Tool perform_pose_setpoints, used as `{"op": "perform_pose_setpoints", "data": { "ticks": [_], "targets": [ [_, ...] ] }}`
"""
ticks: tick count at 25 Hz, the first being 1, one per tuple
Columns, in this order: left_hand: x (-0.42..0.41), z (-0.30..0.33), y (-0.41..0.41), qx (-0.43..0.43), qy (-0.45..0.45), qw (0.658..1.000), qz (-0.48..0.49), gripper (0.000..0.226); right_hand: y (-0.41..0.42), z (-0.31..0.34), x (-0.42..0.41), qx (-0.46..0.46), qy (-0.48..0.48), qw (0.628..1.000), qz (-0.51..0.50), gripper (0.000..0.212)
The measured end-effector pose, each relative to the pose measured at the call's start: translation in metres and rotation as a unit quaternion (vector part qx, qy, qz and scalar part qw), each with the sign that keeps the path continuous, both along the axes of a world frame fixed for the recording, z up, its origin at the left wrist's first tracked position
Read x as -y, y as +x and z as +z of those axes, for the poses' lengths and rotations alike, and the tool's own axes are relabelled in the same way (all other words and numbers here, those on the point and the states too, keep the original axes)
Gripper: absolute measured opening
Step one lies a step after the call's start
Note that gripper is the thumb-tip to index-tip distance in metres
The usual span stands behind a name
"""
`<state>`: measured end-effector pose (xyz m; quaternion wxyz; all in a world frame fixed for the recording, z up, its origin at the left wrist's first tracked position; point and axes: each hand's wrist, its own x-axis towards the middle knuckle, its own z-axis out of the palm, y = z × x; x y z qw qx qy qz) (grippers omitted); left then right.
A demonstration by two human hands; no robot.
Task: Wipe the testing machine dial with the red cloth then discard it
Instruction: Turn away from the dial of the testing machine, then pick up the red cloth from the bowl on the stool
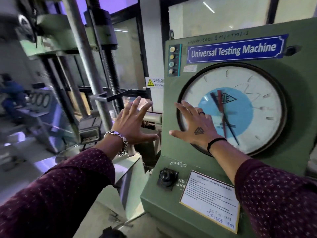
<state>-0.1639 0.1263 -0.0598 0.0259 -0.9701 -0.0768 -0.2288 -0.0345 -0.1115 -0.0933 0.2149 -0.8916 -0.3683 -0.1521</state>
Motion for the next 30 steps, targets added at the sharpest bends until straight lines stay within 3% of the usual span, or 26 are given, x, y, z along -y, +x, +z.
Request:
{"op": "perform_pose_setpoints", "data": {
  "ticks": [7, 16, 23, 30],
  "targets": [
    [-0.119, -0.034, -0.103, -0.010, -0.045, 0.996, 0.076, 0.136, -0.064, -0.018, -0.152, -0.006, -0.030, 0.995, 0.097, 0.114],
    [-0.303, -0.126, -0.298, -0.027, -0.103, 0.968, 0.225, 0.134, -0.207, -0.106, -0.409, -0.064, -0.073, 0.963, 0.252, 0.111],
    [-0.393, -0.212, -0.454, -0.049, -0.188, 0.915, 0.354, 0.136, -0.342, -0.199, -0.560, -0.093, -0.139, 0.917, 0.363, 0.108],
    [-0.437, -0.310, -0.578, -0.079, -0.262, 0.853, 0.444, 0.138, -0.449, -0.307, -0.645, -0.126, -0.224, 0.865, 0.430, 0.112]
  ]
}}
